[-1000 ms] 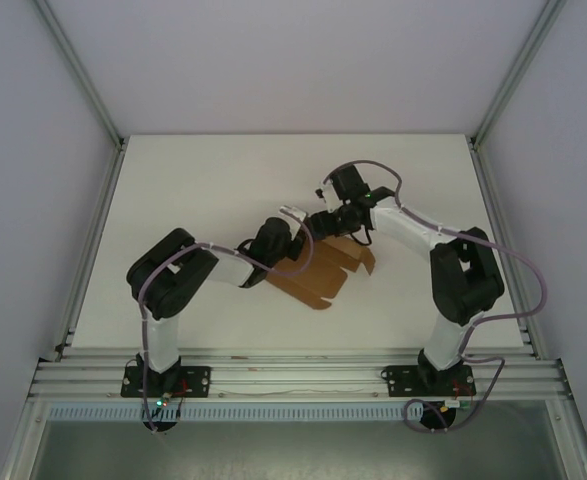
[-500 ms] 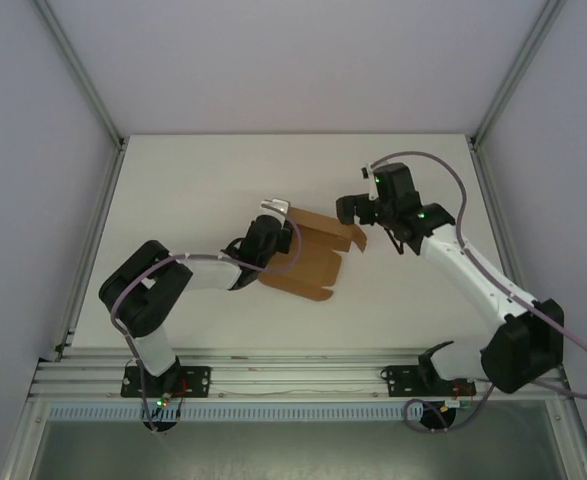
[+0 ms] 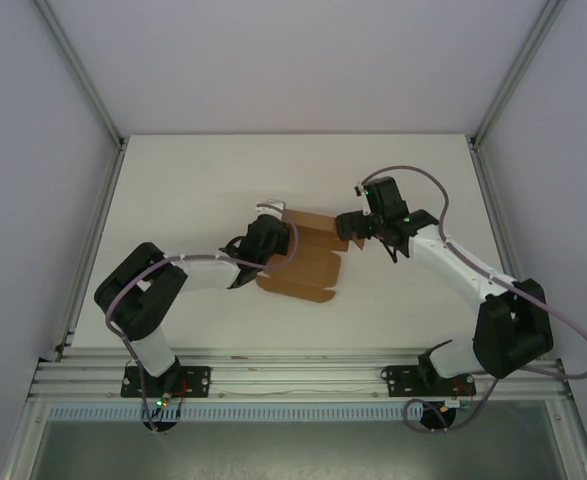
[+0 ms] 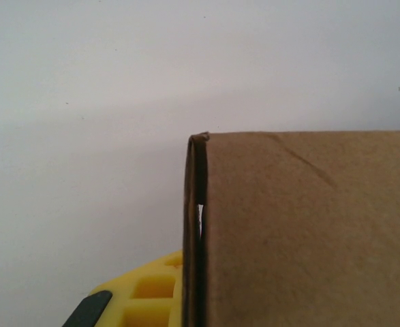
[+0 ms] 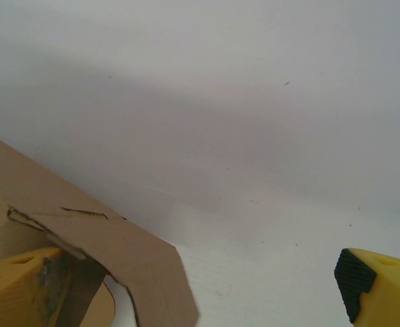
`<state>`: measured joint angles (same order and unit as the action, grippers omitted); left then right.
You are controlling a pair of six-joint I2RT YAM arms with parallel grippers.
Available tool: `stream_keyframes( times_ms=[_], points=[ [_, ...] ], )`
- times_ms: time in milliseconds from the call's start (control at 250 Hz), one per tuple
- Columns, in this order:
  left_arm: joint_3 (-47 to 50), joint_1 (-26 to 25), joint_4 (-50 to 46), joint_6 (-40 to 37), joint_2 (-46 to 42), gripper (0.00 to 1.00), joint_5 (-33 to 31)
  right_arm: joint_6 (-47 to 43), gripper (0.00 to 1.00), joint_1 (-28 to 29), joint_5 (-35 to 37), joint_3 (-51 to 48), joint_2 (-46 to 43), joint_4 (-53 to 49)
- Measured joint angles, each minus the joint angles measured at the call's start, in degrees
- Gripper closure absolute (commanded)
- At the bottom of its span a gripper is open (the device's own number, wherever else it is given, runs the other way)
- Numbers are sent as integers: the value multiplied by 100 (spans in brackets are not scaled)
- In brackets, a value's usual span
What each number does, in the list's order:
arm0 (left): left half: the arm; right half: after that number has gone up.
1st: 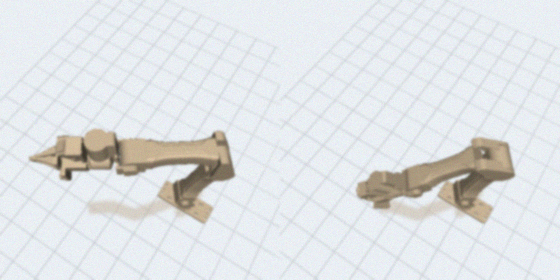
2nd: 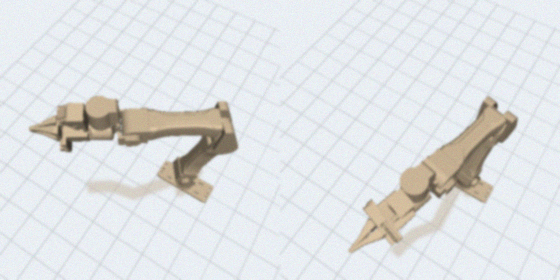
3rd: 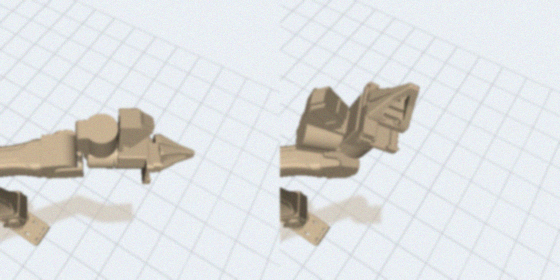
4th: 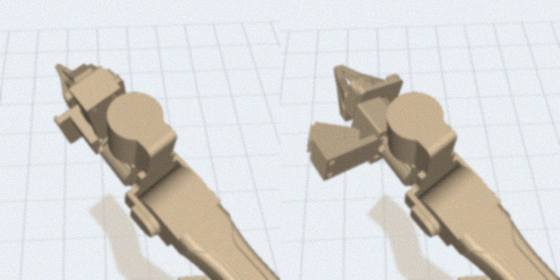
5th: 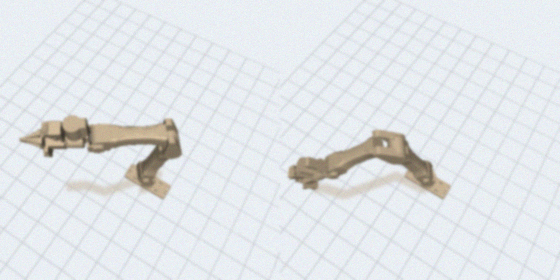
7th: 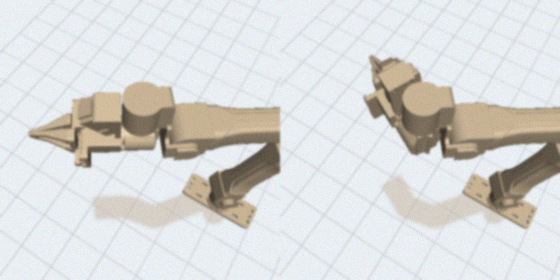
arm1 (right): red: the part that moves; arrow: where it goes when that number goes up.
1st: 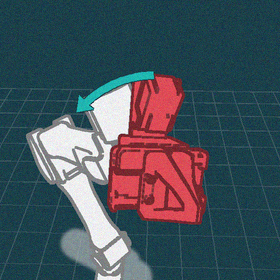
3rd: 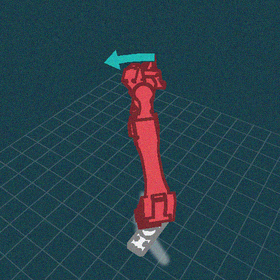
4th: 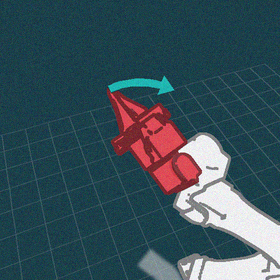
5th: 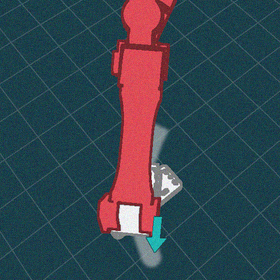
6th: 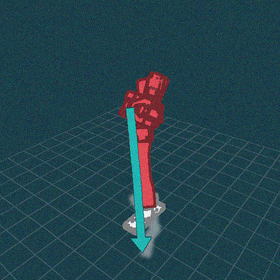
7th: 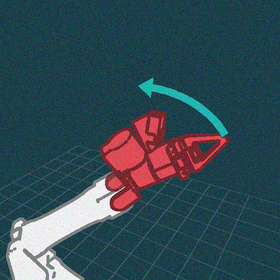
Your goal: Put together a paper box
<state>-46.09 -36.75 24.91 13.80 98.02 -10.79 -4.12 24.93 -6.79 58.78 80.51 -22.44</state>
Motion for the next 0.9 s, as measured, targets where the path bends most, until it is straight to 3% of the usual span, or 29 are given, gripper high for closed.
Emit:
stream_keyframes(
  times_ms=[192,556,771,899],
  points=[
    [-11,35,-87,289,-46,100,136,103,0,-24,-133,-490,26,1185],
    [-11,92,-205,1012,-72,100,376,1043,0,-9,-219,-2179,24,5034],
    [-11,90,-50,1541,-203,100,850,1421,0,96,-483,-2376,22,6376],
    [-11,87,24,1683,-308,100,953,1462,0,107,-476,-2470,-164,6559]
  ],
)
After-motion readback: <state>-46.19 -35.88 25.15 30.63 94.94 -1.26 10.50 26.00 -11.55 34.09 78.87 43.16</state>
